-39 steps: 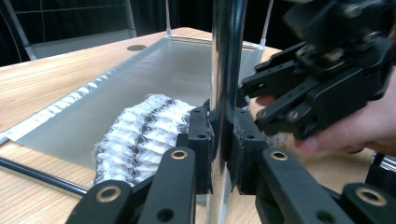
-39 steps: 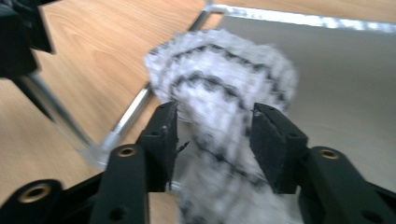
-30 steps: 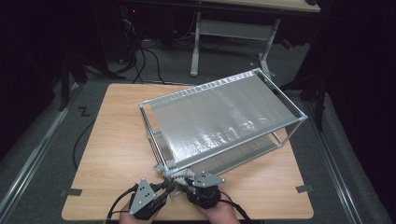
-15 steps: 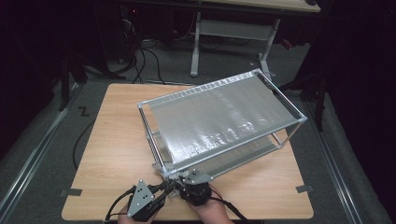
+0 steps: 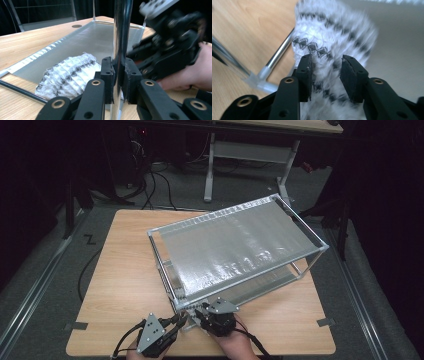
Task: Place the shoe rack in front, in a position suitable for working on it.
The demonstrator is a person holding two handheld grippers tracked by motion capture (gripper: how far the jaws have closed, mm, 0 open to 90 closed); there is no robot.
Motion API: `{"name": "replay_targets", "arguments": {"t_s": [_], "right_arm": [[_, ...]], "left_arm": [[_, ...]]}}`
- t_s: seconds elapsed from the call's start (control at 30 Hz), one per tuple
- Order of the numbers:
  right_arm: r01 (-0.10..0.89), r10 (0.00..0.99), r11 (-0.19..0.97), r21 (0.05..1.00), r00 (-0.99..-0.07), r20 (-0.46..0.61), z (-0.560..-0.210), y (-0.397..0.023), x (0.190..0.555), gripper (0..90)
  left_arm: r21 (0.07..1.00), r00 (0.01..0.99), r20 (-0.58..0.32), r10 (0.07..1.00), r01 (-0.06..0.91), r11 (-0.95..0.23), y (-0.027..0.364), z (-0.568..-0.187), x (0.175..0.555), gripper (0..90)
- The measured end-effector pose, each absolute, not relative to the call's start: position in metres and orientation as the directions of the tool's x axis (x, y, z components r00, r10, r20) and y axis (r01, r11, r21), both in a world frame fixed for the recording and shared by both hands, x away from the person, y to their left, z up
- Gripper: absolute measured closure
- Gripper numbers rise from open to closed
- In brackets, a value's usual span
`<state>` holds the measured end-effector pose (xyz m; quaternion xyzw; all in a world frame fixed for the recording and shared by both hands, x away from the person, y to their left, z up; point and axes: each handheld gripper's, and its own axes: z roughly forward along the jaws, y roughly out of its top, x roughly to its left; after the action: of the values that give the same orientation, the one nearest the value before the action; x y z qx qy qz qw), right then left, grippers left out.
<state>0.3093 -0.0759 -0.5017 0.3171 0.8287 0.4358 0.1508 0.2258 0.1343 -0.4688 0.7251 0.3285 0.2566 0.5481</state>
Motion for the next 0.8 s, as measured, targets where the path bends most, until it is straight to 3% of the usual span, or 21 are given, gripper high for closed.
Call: {"name": "replay_targets", "arguments": {"t_s": [0.27, 0.33, 0.47, 0.63, 0.8], "right_arm": [[0.414, 0.601, 0.446, 0.793, -0.795, 0.077, -0.506, -0.054, 0.299, 63.8], [0.39, 0.597, 0.458, 0.798, -0.801, 0.049, -0.506, -0.055, 0.3, 64.5], [0.412, 0.65, 0.447, 0.794, -0.759, 0.028, -0.506, -0.058, 0.302, 65.7], [0.372, 0.661, 0.45, 0.812, -0.75, -0.023, -0.507, -0.079, 0.319, 65.7], [0.481, 0.77, 0.386, 0.787, -0.638, 0.012, -0.506, -0.107, 0.336, 65.7]], "left_arm": [[0.964, 0.663, -0.003, 0.748, 0.202, -0.174, 0.136, -0.47, 0.227, 80.3], [0.964, 0.659, 0.004, 0.752, 0.198, -0.178, 0.136, -0.47, 0.226, 80.5], [0.963, 0.66, 0.007, 0.751, 0.198, -0.183, 0.135, -0.469, 0.225, 80.8], [0.959, 0.668, 0.016, 0.744, 0.201, -0.201, 0.138, -0.467, 0.222, 80.8], [0.956, 0.661, 0.016, 0.75, 0.209, -0.205, 0.142, -0.466, 0.218, 80.7]]}}
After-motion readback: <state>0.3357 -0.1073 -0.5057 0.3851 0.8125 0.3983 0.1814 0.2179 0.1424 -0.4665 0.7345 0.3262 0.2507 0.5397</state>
